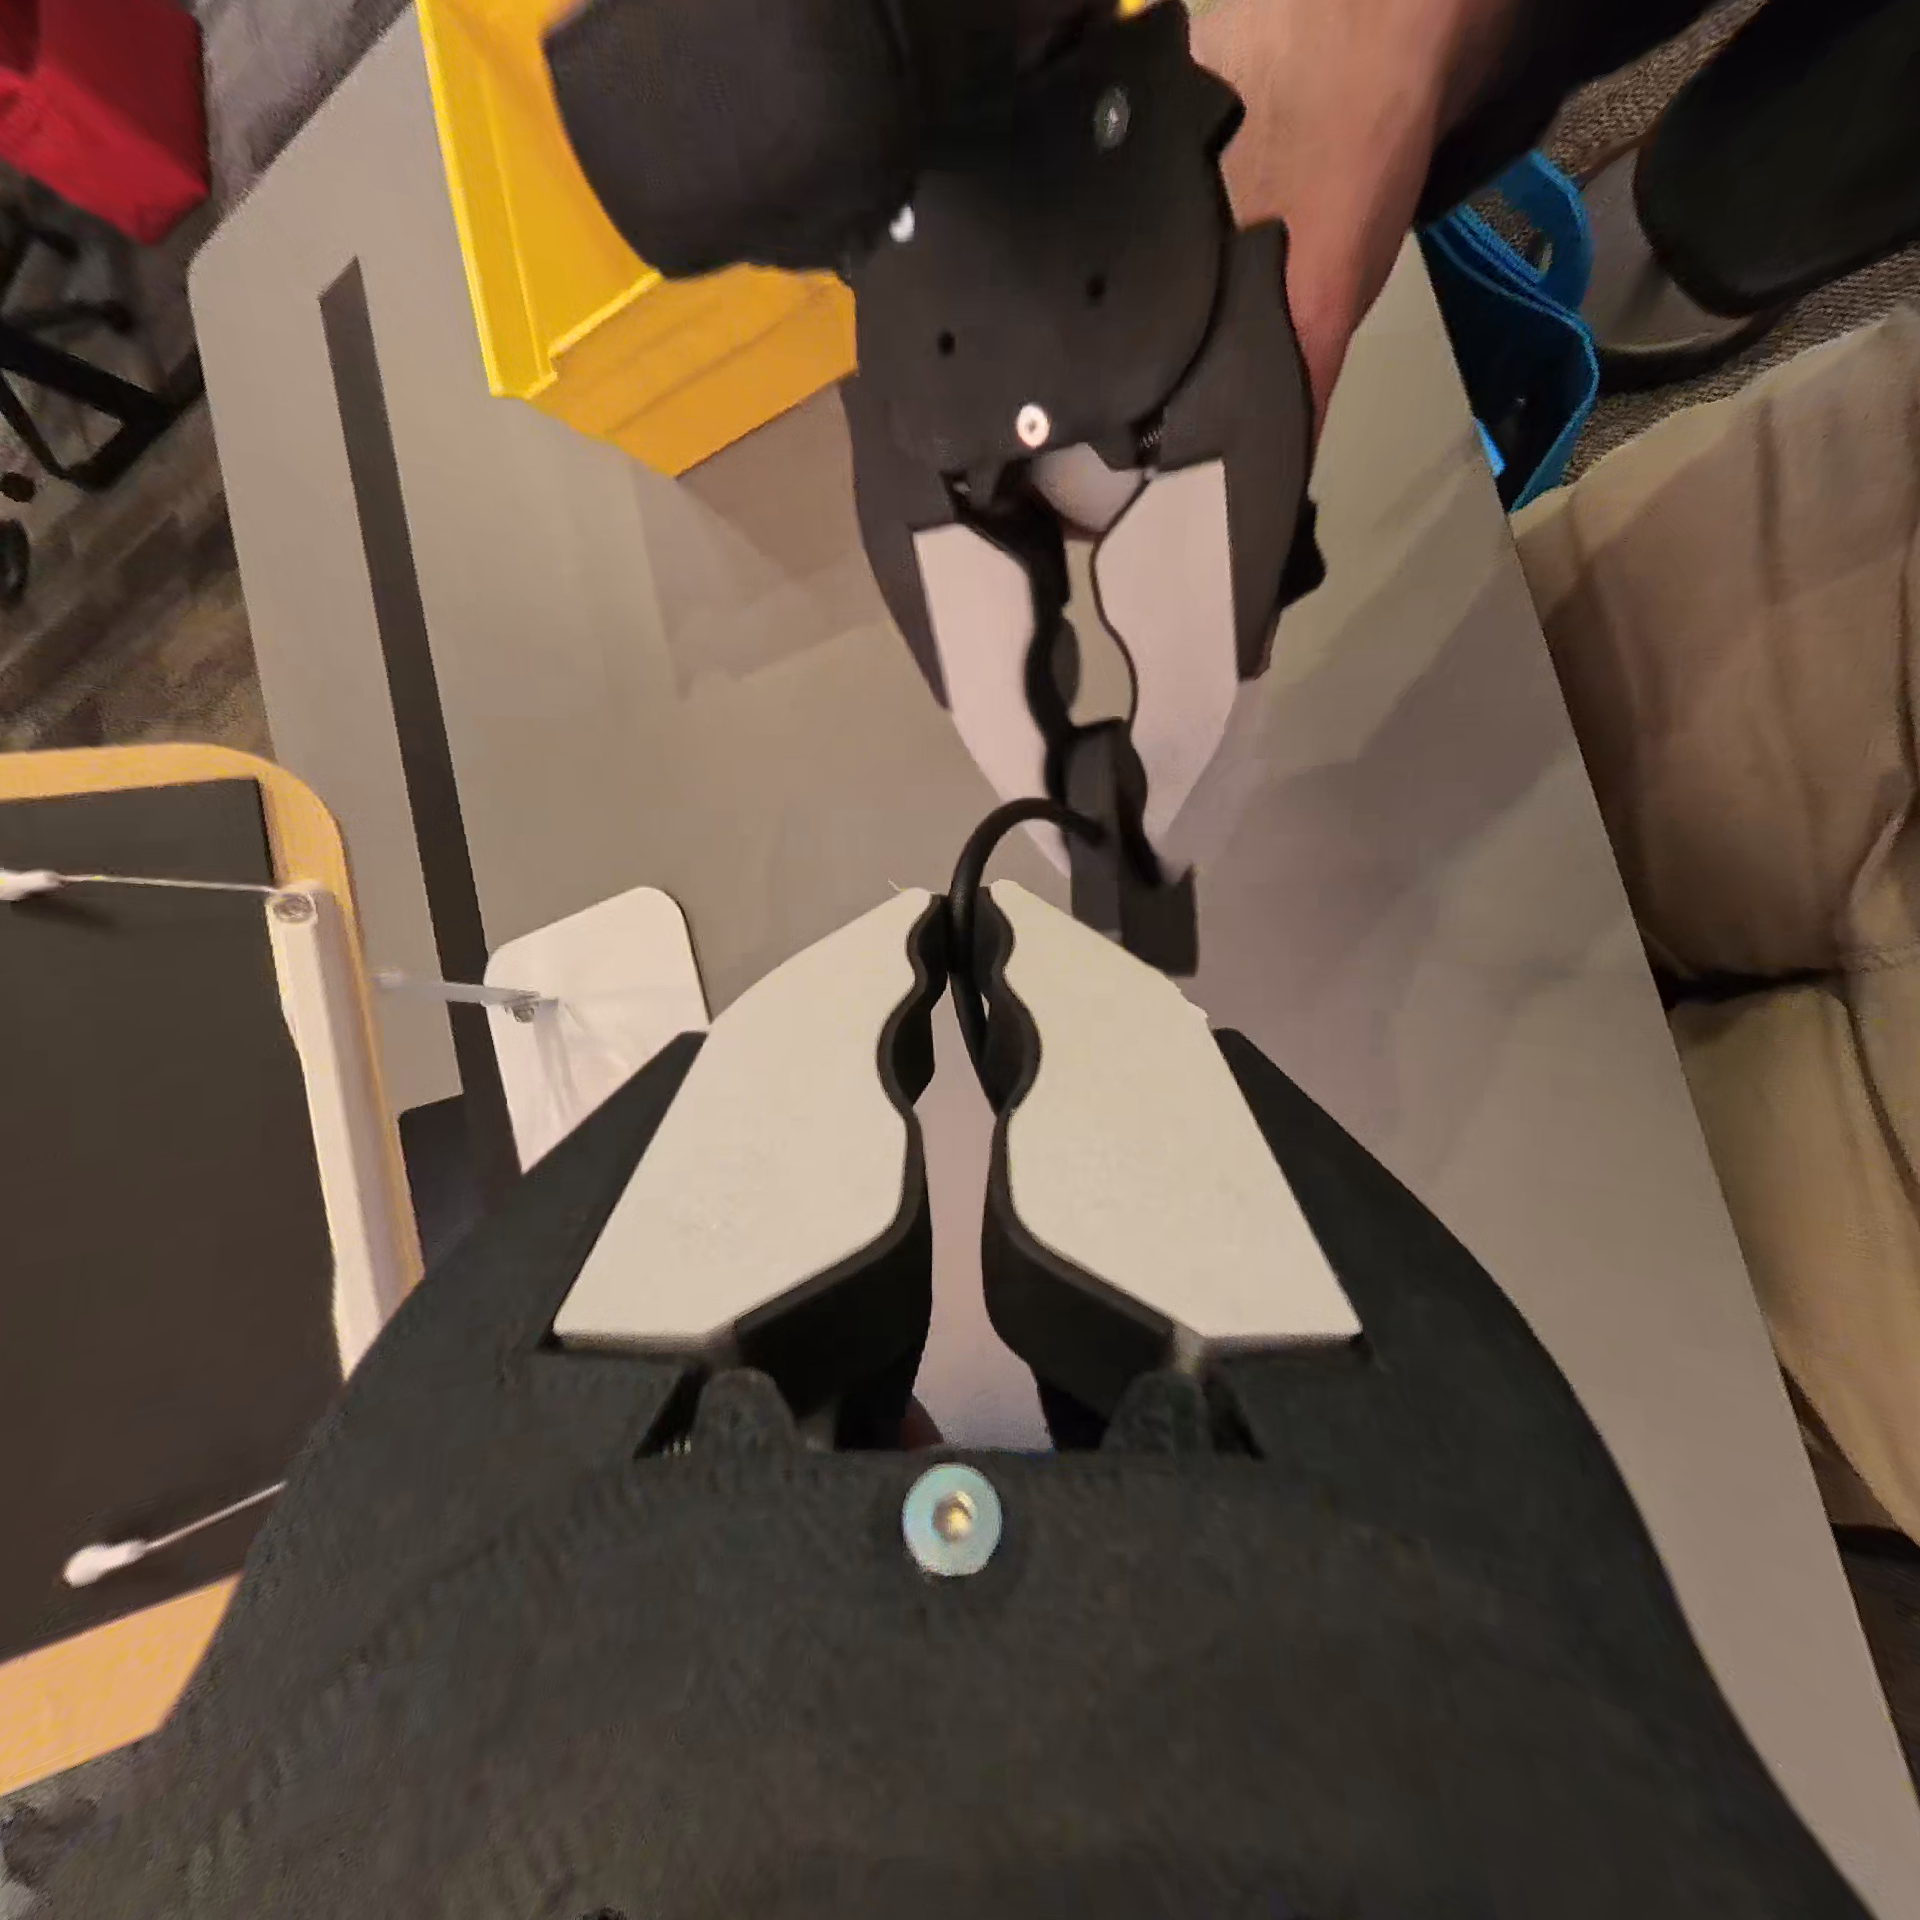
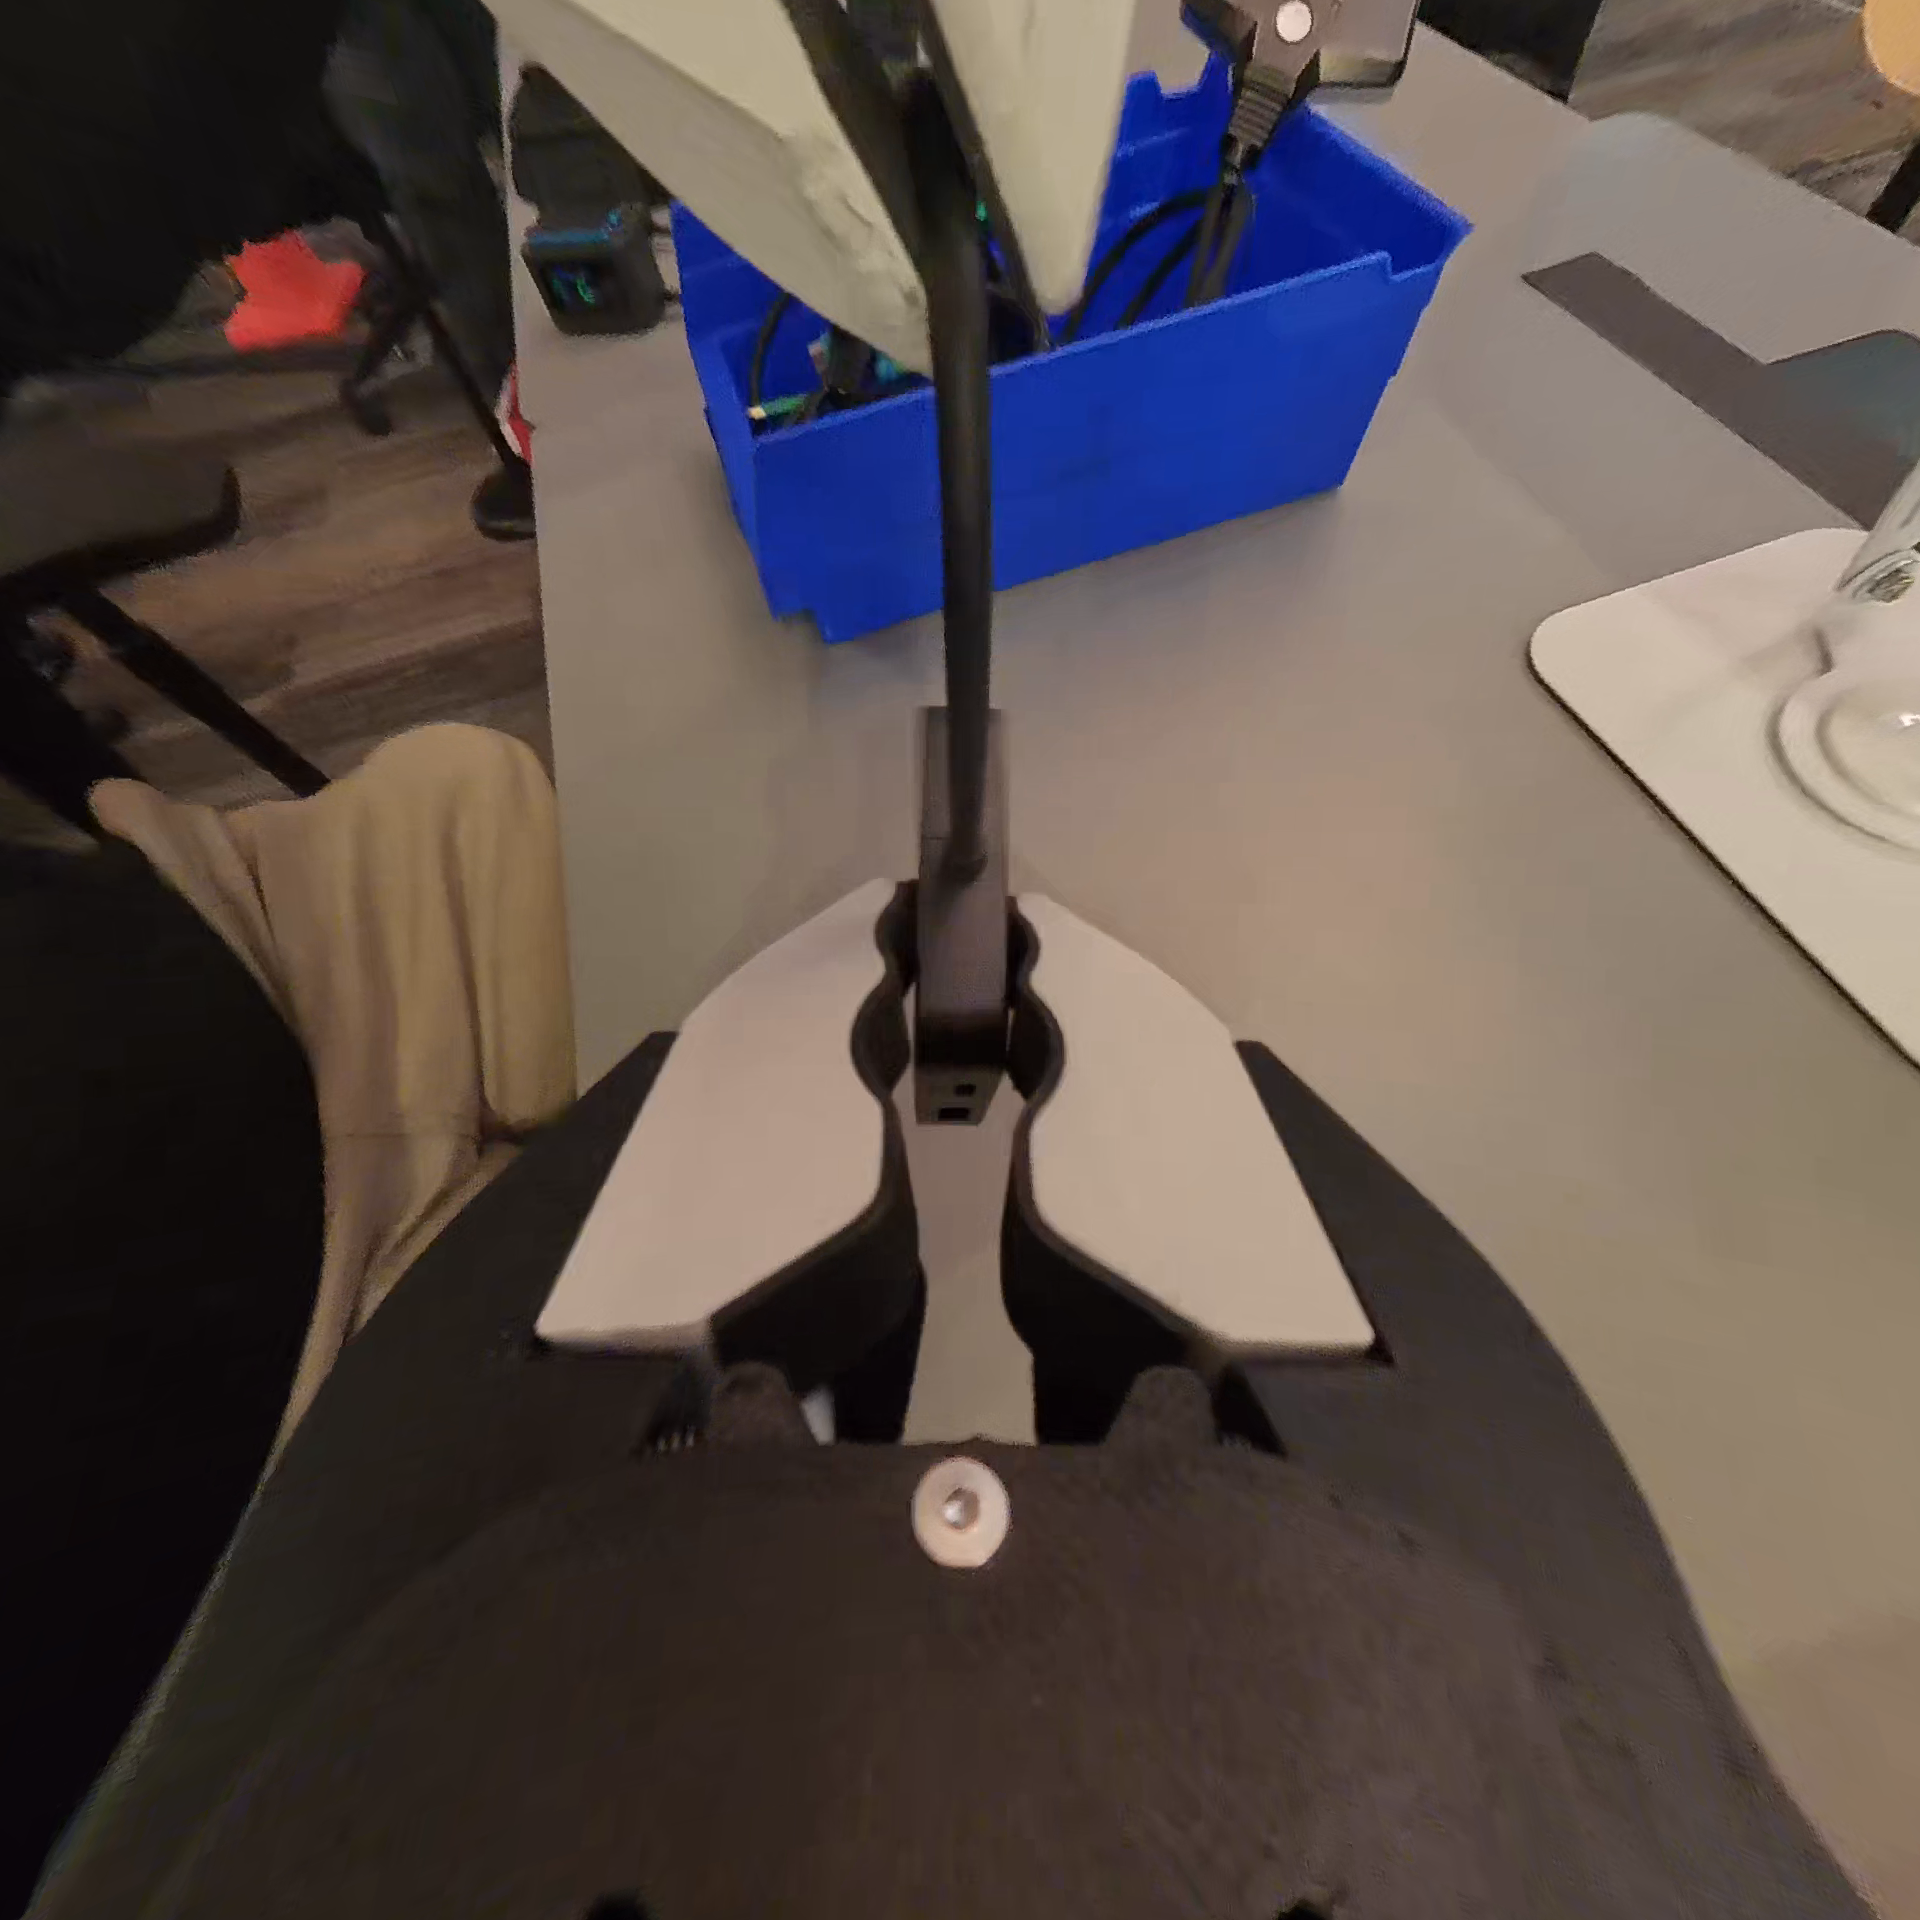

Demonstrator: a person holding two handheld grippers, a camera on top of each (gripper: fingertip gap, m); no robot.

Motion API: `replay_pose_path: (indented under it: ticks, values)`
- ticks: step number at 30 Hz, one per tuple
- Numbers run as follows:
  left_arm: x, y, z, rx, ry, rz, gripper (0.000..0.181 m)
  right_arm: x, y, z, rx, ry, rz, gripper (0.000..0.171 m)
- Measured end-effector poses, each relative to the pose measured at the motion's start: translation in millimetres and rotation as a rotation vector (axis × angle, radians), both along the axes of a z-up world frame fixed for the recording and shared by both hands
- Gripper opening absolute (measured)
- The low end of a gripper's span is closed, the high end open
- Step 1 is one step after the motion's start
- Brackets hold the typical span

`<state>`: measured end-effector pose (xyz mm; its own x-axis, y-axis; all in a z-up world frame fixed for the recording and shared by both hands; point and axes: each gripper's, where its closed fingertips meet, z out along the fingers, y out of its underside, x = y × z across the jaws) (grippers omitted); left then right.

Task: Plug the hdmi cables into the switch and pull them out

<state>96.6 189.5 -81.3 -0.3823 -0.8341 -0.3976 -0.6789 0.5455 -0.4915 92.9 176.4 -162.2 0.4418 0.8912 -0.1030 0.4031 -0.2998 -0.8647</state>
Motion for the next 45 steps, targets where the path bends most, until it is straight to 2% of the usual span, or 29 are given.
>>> replay_pose_path:
  ticks: [3,4,6,7,8,11,15,17,22,26,27,30,33,36,40,45]
  values:
    - [10,11,4,0.069,-0.063,0.040,0.007,4,-1,5,-0.054,0.090,-0.016,0.013]
    - [12,19,7,0.102,-0.095,0.079,0.013,7,1,8,-0.073,0.130,-0.039,0.013]
    - [12,33,15,0.146,-0.170,0.169,0.040,15,7,18,-0.116,0.251,-0.085,0.012]
    - [9,38,20,0.156,-0.216,0.220,0.047,18,9,24,-0.139,0.330,-0.101,0.012]
    - [6,42,28,0.143,-0.283,0.276,0.047,22,11,30,-0.157,0.404,-0.116,0.012]
    - [-2,34,31,0.032,-0.429,0.374,0.043,31,10,44,-0.189,0.581,-0.124,0.012]
    - [-5,23,-8,-0.120,-0.457,0.477,0.045,33,5,55,-0.216,0.730,-0.106,0.013]
    - [1,12,-25,-0.275,-0.488,0.482,0.040,36,6,59,-0.202,0.771,-0.131,0.013]
    - [16,-10,-32,-0.668,-0.621,0.455,0.048,41,5,65,-0.204,0.874,-0.154,0.013]
    - [28,-24,-34,-0.808,-0.653,0.394,0.053,37,5,71,-0.178,0.922,-0.169,0.013]
    - [31,-28,-36,-0.849,-0.655,0.387,0.050,35,5,71,-0.175,0.921,-0.163,0.013]
    - [36,-32,-37,-0.887,-0.699,0.373,0.024,31,1,74,-0.167,0.928,-0.139,0.013]
    - [34,-36,-37,-1.014,-0.694,0.353,0.015,27,-3,72,-0.130,0.854,-0.128,0.018]
    - [28,-35,-44,-0.958,-0.650,0.366,0.014,32,-4,60,-0.049,0.678,-0.146,0.034]
    - [15,-33,-45,-1.006,-0.605,0.373,0.014,51,-9,38,0.206,0.303,-0.191,0.053]
    - [3,-33,-62,-1.058,-0.454,0.387,0.014,57,-21,39,0.787,-0.336,-0.130,0.062]
